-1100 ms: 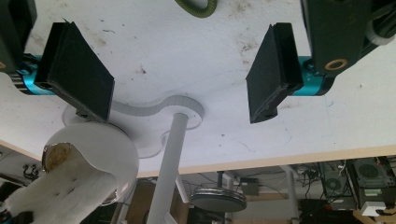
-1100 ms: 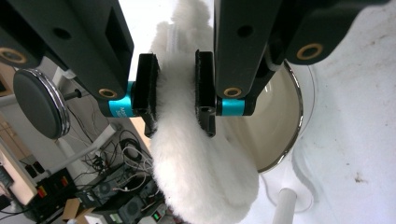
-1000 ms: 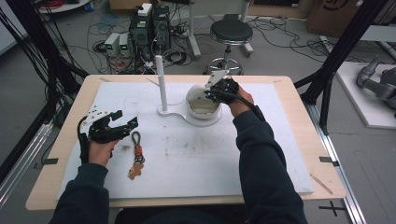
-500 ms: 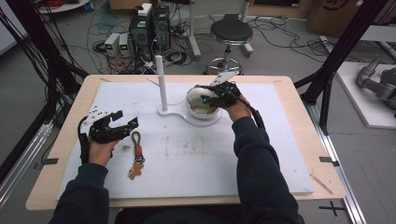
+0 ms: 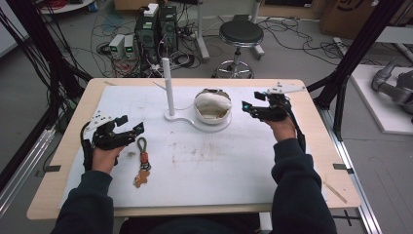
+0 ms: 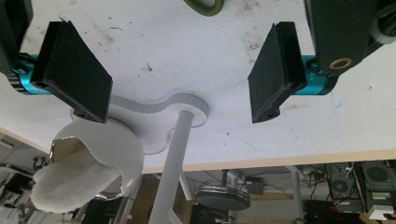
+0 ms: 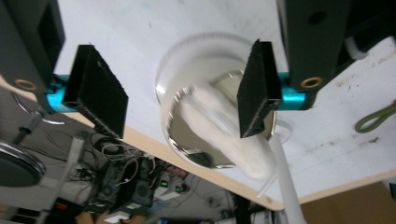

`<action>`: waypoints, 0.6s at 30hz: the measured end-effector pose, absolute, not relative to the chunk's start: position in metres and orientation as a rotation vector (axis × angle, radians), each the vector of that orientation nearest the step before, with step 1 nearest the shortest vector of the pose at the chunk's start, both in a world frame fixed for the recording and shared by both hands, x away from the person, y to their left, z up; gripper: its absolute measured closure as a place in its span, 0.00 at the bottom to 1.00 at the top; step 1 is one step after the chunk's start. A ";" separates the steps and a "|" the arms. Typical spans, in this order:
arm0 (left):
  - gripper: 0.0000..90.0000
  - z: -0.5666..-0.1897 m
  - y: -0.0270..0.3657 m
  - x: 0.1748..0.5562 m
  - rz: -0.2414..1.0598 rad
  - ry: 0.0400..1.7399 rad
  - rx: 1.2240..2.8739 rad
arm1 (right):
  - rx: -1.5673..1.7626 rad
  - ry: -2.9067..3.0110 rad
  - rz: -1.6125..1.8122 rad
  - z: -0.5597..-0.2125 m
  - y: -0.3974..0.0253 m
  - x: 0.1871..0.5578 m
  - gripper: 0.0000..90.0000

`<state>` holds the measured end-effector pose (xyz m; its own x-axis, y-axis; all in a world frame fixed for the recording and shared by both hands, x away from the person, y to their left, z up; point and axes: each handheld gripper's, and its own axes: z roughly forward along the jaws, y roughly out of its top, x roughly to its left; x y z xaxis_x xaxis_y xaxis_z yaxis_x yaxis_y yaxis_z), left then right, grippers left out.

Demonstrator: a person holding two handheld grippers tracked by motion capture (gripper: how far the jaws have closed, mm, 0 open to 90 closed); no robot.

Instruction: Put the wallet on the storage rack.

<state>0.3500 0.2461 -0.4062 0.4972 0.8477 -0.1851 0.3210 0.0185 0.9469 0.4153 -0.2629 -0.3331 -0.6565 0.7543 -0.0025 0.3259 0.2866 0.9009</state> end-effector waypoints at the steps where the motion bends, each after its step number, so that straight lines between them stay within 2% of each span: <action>1: 0.23 -0.406 0.246 0.350 0.553 1.042 1.556 | 0.984 2.112 1.336 -0.337 -0.271 0.410 0.34; 6: 0.22 -0.406 0.244 0.349 0.540 1.025 1.558 | 1.079 2.039 1.306 -0.359 -0.302 0.386 0.23; 11: 0.22 -0.406 0.242 0.347 0.529 1.014 1.570 | 1.086 1.998 1.241 -0.374 -0.319 0.365 0.23; 18: 0.22 -0.406 0.243 0.347 0.540 1.009 1.570 | 1.098 1.988 1.213 -0.379 -0.328 0.358 0.23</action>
